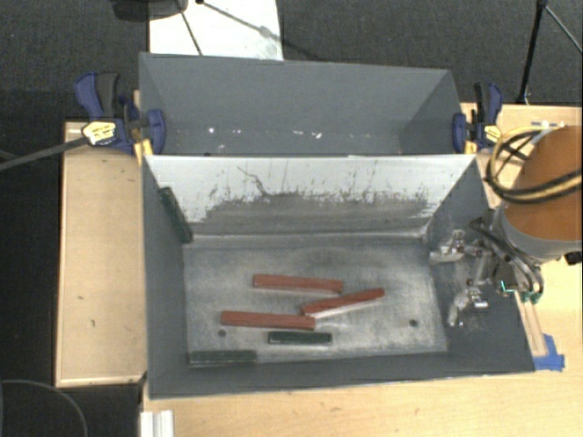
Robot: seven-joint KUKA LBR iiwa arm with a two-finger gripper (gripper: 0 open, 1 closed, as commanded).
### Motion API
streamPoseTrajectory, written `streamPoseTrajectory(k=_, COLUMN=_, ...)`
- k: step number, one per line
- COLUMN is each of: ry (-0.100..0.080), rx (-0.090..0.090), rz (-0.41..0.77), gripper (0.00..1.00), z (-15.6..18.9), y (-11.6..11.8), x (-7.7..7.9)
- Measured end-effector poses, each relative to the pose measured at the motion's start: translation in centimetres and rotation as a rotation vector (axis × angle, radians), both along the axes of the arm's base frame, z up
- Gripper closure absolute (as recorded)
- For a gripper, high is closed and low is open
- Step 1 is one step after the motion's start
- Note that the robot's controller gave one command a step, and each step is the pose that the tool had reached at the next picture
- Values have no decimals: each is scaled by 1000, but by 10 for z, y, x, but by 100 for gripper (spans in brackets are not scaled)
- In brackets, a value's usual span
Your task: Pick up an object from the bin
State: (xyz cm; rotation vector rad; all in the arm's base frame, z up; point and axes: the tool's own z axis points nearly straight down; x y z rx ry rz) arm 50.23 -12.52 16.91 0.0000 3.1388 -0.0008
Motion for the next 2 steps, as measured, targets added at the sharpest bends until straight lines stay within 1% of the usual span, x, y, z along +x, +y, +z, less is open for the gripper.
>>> streamPoseTrajectory(k=1, ry=-6, rx=-2, rz=60, gripper=0, z=-47, y=25, x=21)
streamPoseTrajectory(k=2, ry=-2, rx=1, rz=-4, gripper=100, z=-78, y=62, x=28)
